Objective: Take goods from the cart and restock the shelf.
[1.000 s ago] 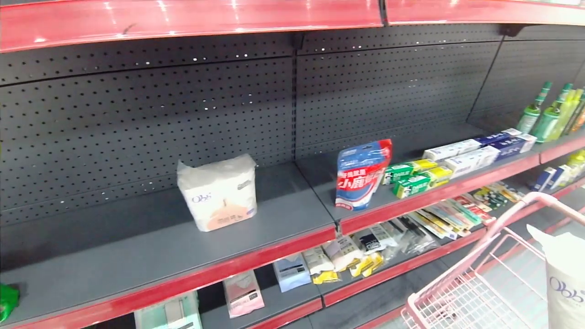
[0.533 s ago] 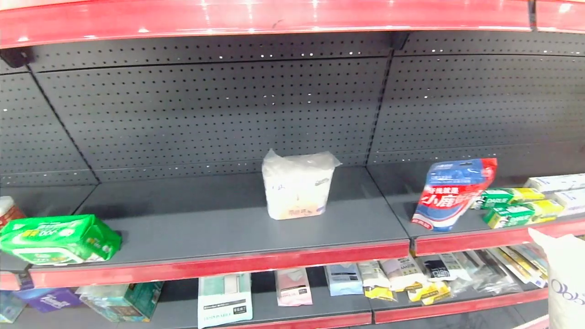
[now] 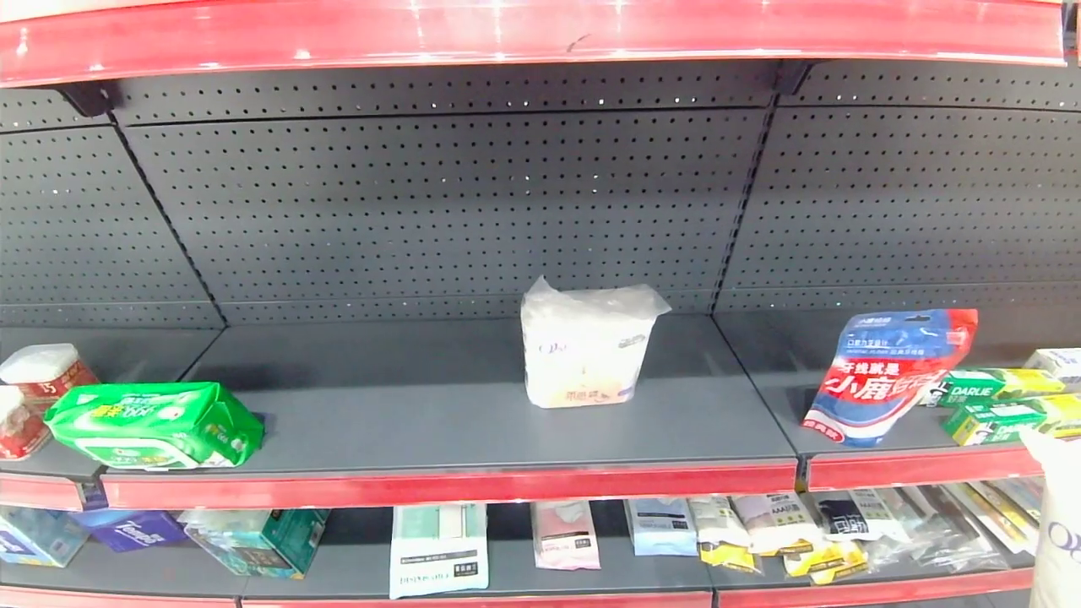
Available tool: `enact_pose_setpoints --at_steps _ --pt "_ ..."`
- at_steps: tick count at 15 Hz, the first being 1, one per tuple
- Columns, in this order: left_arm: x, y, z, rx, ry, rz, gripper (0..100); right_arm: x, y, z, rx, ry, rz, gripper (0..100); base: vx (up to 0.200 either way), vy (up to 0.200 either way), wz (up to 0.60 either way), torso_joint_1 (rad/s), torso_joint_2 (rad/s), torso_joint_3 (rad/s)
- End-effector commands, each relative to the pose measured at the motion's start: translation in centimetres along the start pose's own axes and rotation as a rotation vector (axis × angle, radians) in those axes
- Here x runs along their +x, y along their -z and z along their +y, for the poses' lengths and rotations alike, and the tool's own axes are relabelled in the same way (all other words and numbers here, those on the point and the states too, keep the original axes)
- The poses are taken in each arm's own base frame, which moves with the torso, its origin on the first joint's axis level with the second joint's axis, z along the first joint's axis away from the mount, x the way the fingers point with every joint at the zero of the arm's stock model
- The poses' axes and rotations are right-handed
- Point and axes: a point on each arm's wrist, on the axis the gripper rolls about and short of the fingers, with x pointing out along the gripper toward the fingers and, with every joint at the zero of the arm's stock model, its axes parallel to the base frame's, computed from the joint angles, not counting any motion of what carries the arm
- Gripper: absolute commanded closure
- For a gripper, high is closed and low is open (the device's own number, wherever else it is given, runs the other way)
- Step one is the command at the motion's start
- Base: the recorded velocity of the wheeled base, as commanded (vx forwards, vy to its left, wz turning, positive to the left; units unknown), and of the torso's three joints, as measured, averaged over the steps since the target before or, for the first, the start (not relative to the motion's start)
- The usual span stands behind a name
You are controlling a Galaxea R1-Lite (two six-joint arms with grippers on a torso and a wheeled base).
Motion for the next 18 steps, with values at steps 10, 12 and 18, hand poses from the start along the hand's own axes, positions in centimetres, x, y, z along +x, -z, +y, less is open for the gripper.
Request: enact_pose_setpoints --at_steps 10,12,18 --pt "10.4 -12.6 0.9 0.102 0.084 0.220 0 -0.7 1.3 0.3 0.011 0.053 -0.036 100 0.000 0.000 0.00 0.000 0.00 0.000" --pt "12.9 -12.7 0.8 0.158 0.184 0.218 0 -0.7 1.7 0.4 0.027 0.038 -0.034 100 0.000 0.000 0.00 0.000 0.00 0.000" --pt "18.1 -10.5 0.4 0.076 0.478 0.366 0 -0.8 3.0 0.9 0.050 0.009 0.014 100 0.000 0.000 0.00 0.000 0.00 0.000"
